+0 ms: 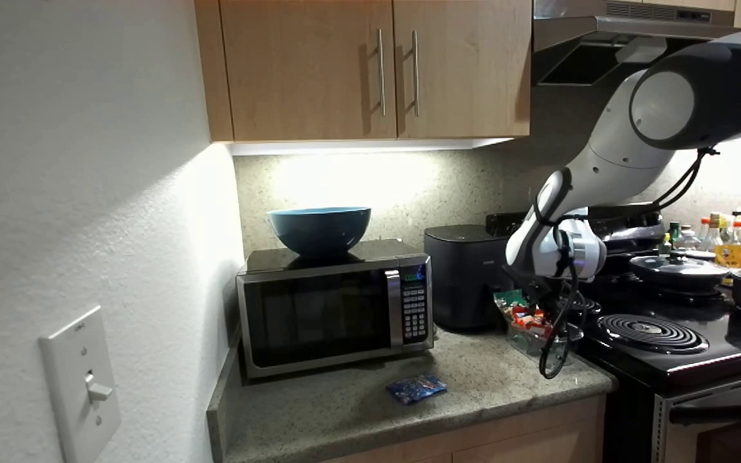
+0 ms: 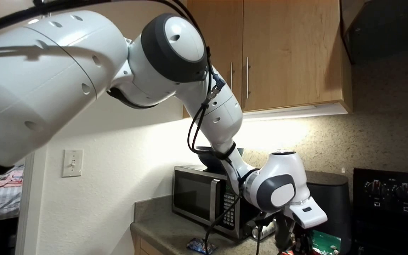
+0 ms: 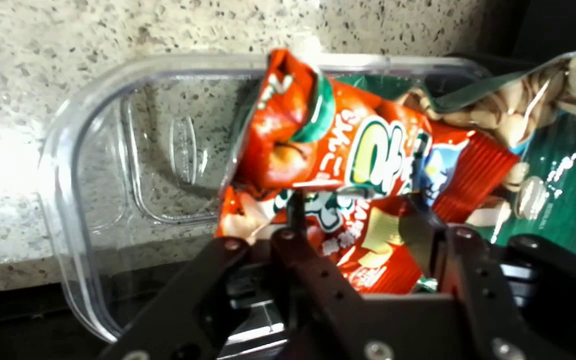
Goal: Pick up the sachets from the countertop and put them in the plastic bowl.
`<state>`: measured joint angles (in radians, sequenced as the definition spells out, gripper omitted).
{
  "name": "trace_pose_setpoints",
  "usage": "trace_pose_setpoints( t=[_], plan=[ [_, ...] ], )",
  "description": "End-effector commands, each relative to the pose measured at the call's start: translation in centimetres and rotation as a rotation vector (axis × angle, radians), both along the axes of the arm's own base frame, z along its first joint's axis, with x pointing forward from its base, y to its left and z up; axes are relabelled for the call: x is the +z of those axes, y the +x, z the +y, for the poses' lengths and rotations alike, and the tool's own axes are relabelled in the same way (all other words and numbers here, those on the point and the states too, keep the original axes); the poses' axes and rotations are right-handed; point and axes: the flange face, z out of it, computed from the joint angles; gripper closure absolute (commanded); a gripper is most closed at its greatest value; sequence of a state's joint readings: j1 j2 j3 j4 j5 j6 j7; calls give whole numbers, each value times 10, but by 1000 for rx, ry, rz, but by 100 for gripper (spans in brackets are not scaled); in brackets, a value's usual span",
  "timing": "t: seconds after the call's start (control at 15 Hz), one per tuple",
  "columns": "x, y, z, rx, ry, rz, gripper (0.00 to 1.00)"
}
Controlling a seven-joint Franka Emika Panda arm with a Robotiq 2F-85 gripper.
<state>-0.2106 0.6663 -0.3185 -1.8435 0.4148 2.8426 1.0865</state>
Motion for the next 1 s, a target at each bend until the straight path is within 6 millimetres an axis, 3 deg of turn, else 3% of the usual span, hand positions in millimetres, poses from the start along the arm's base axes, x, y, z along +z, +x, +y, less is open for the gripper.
trace_pose_setpoints(
  t=[0.0, 0.13, 0.27, 0.67, 0.93],
  plan=[
    [15, -11, 18, 0, -99, -24, 16],
    [23, -15, 23, -9, -146, -36, 5],
    [34, -18, 32, -19, -187, -53, 0],
    [60, -23, 57, -17, -220, -64, 0],
    [78, -3, 127, 206, -150, -62, 0]
  ],
)
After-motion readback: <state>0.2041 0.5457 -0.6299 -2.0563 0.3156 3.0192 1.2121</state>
